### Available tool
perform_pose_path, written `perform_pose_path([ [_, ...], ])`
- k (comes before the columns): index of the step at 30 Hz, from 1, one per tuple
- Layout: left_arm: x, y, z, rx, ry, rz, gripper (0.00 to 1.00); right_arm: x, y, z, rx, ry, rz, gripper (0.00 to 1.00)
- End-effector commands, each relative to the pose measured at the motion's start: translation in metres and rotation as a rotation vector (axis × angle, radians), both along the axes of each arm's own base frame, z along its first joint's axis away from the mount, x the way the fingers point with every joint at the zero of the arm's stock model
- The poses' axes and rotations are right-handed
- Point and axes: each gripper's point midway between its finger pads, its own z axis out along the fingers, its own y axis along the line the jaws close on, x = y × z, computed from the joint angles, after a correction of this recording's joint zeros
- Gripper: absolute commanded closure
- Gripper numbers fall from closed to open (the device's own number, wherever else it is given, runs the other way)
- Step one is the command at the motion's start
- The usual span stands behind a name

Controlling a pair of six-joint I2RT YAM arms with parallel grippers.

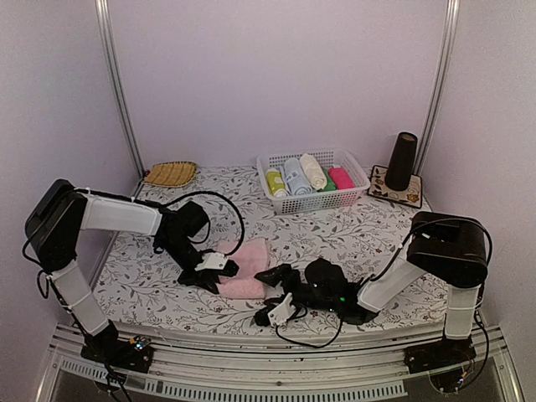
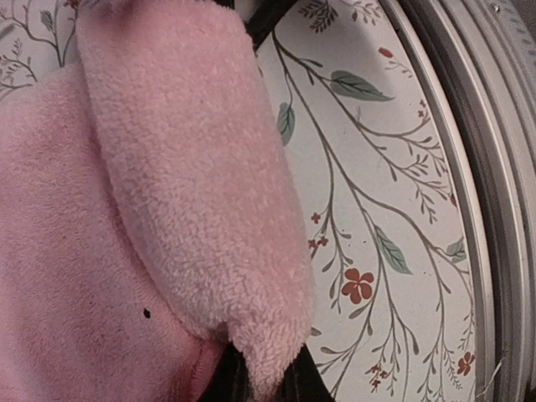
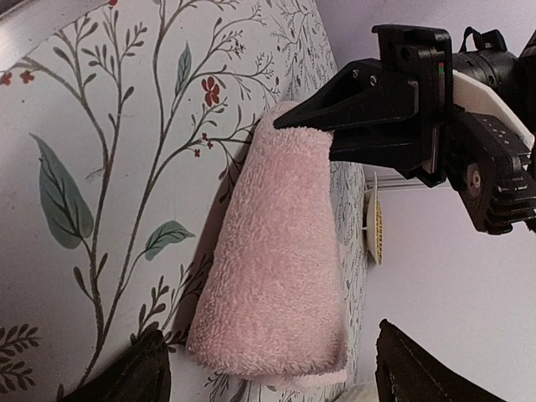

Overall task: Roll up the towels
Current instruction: Roll the towel at the center of the board.

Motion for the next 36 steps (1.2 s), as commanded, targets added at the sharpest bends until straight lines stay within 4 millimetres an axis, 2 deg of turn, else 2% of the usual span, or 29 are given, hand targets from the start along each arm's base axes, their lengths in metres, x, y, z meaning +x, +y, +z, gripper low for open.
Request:
perform_pose_path([
  [1,-0.01,0.01,-0.004,0.021,0.033,0.015,1.0,0.002,0.007,-0.018,-0.04,0.028,-0.016,0.15],
  [6,-0.011,0.011,-0.006,0.025,0.035,0.012,1.0,0.009,0.008,-0.03,-0.058,0.016,-0.042,0.17],
  [9,-0.011,0.011,-0.005,0.025,0.033,0.009,1.0,0.01,0.008,-0.032,-0.06,0.021,-0.045,0.23],
  [20,-0.014,0.016,-0.008,0.04,0.022,-0.005,0.95,0.013,0.007,-0.038,-0.079,0.128,-0.075,0.67],
  [23,-0.014,0.017,-0.006,0.035,0.006,-0.003,0.84,0.014,0.008,-0.037,-0.075,0.156,-0.083,0.75],
  [29,-0.008,0.023,0.005,0.025,-0.104,0.035,0.46,0.009,0.011,-0.036,-0.078,0.275,-0.079,0.8],
  [32,-0.003,0.027,0.013,0.011,-0.186,0.061,0.38,0.008,0.011,-0.034,-0.073,0.335,-0.086,0.8],
  [36,0.005,0.029,0.025,-0.032,-0.294,0.109,0.35,0.007,0.012,-0.025,-0.05,0.45,-0.089,0.8],
])
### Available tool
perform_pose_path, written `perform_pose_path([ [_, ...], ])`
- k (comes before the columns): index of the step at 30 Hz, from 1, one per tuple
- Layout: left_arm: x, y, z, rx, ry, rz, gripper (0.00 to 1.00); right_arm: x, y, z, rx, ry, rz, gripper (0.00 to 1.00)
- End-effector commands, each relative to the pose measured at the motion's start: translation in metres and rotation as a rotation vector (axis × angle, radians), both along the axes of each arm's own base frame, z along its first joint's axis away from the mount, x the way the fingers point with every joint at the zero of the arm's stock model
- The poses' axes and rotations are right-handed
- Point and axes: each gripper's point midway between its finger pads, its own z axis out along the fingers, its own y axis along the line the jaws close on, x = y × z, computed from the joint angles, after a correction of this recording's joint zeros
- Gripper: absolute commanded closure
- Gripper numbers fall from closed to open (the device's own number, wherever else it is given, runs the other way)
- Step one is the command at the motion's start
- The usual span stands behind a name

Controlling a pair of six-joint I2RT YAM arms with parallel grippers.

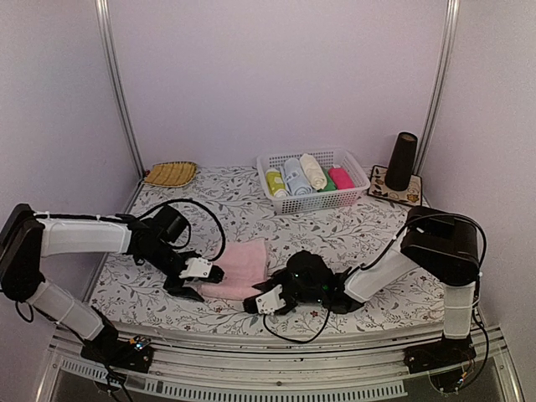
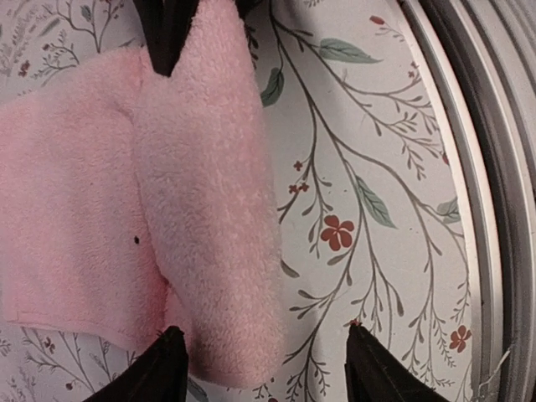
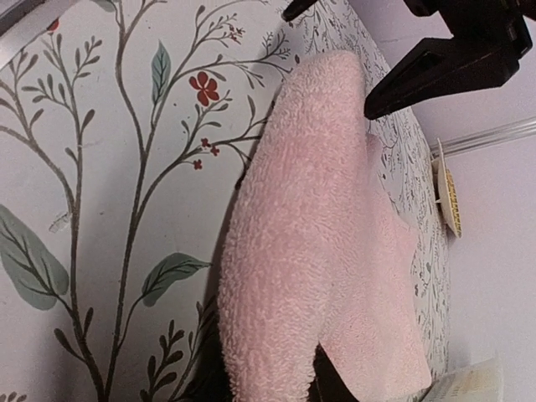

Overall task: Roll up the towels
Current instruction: Roll the towel at the center of the board.

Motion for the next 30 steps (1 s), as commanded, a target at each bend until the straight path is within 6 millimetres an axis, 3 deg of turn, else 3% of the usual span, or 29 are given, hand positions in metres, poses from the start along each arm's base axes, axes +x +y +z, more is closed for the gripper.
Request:
perform_pose_path([
  [1,0.02,0.002,0.015,-0.054,-0.161,0.076,0.33,-0.006,-0.004,0.003,-0.002,0.208,-0.02,0.8],
  [4,0.025,0.003,0.025,-0.107,-0.262,0.097,0.29,-0.008,-0.003,0.007,0.01,0.321,-0.032,0.8],
  [13,0.023,-0.001,0.05,-0.24,-0.47,0.096,0.27,-0.006,-0.004,0.013,0.052,0.659,-0.061,0.79],
  [24,0.012,-0.016,0.036,-0.224,-0.611,0.02,0.28,0.011,-0.005,0.014,0.086,1.068,-0.123,0.78],
  [30,0.015,-0.025,0.034,-0.233,-0.676,0.011,0.3,0.023,-0.003,-0.001,0.04,1.202,-0.186,0.77],
])
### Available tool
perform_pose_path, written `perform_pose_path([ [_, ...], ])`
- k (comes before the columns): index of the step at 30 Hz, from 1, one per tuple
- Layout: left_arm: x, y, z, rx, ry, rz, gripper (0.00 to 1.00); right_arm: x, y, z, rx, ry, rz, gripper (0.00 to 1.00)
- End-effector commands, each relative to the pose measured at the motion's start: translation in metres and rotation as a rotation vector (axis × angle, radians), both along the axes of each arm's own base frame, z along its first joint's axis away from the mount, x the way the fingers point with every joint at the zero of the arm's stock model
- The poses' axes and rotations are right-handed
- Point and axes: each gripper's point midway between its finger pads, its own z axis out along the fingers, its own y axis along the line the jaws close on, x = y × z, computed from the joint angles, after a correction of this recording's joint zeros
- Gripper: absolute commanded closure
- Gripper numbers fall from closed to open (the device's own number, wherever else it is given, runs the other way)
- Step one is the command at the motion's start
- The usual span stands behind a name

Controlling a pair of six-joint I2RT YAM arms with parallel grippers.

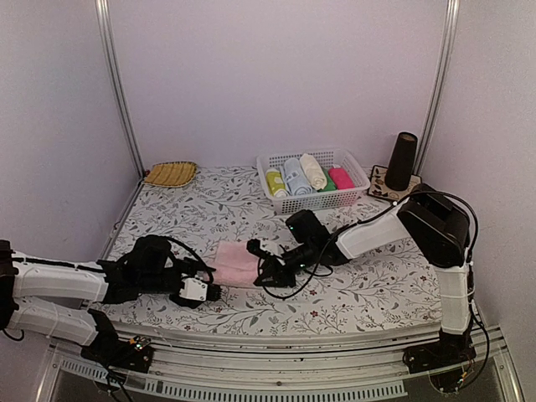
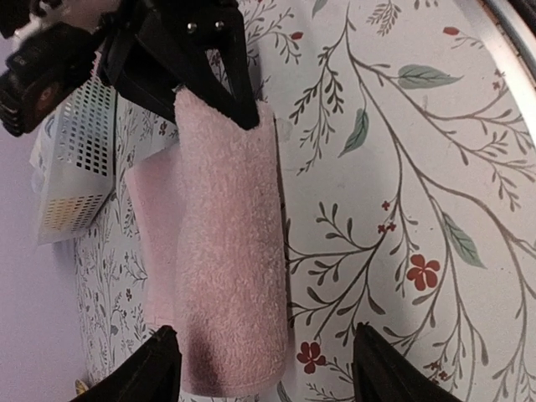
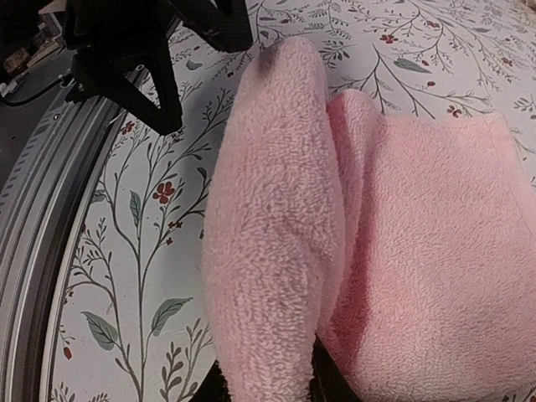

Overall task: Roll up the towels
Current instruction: Roll the towel at the center of the board.

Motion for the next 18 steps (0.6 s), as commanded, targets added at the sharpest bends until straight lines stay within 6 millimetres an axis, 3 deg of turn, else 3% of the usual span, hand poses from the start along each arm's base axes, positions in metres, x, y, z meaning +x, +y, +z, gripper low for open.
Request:
perform_pose_path([
  [1,0.011,-0.01,0.008,-0.028,-0.095,0.006,0.3,-0.004,-0.001,-0.018,-0.064,0.192,-0.008,0.78],
  [9,0.011,-0.016,0.003,-0.016,-0.159,-0.019,0.32,0.006,-0.005,-0.029,-0.093,0.38,-0.052,0.78],
  [18,0.021,-0.019,-0.013,0.027,-0.197,-0.01,0.34,-0.001,-0.012,-0.032,-0.115,0.502,-0.068,0.78],
])
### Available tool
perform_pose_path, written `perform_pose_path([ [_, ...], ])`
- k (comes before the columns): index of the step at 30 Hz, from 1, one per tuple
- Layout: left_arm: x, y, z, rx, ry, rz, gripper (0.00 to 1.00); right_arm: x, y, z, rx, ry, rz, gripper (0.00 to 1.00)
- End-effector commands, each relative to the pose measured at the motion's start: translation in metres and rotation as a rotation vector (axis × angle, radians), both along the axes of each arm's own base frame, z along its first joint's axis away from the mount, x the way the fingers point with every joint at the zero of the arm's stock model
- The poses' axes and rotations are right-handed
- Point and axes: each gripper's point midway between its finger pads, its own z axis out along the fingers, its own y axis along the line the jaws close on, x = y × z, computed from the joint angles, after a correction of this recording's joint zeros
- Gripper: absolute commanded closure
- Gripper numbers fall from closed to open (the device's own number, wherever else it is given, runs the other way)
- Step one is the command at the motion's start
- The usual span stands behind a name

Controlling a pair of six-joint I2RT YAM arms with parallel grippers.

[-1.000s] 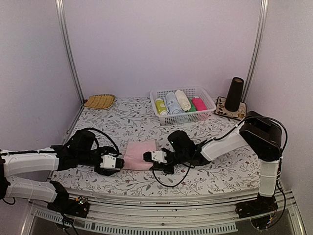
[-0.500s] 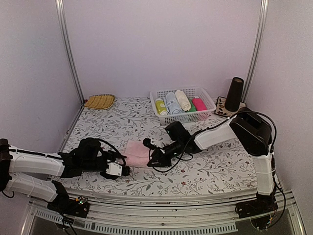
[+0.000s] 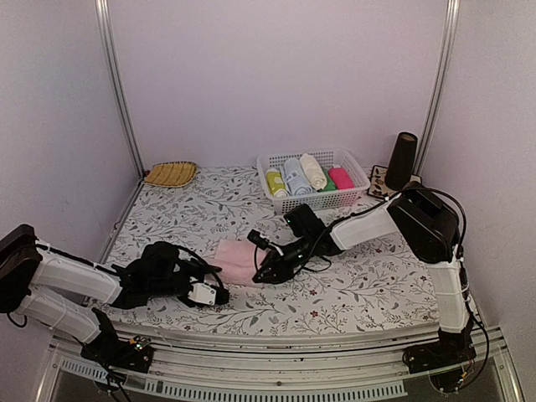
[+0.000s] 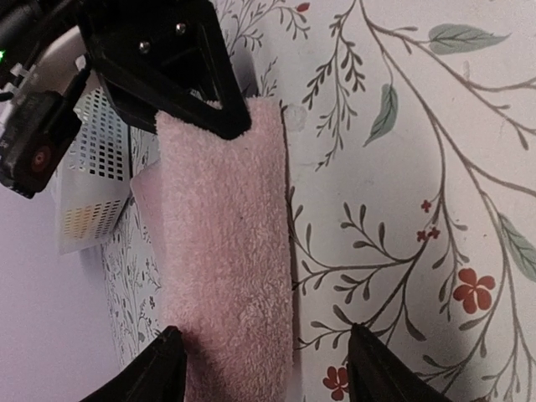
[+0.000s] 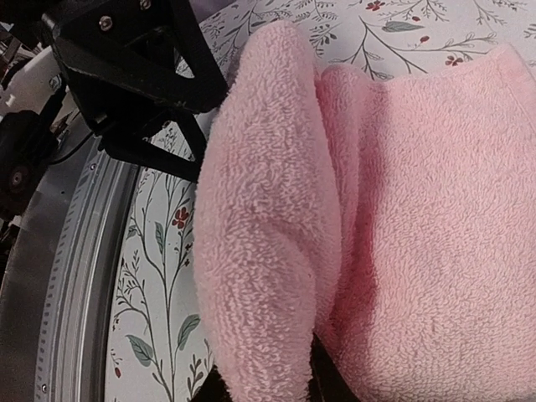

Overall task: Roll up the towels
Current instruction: Roll the towel at the center of the board.

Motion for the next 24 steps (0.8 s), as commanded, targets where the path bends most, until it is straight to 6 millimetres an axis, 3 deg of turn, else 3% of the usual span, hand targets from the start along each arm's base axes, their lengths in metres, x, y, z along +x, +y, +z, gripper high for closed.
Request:
perform_pose_path([
  [1,0.007,-0.008,0.0,-0.004,-0.058,-0.002,0.35,-0.009,-0.015,-0.027,-0.092,0.171,-0.022,0.78],
  [7,0.016,-0.013,-0.011,0.028,-0.054,0.013,0.41,-0.004,-0.023,-0.027,-0.093,0.274,-0.044,0.78],
  [17,0.036,-0.012,-0.025,0.071,-0.089,0.085,0.45,-0.004,-0.024,-0.026,-0.106,0.306,-0.03,0.76],
  [24,0.04,-0.011,-0.04,0.118,-0.06,0.095,0.68,-0.006,-0.023,-0.022,-0.107,0.319,-0.016,0.75],
])
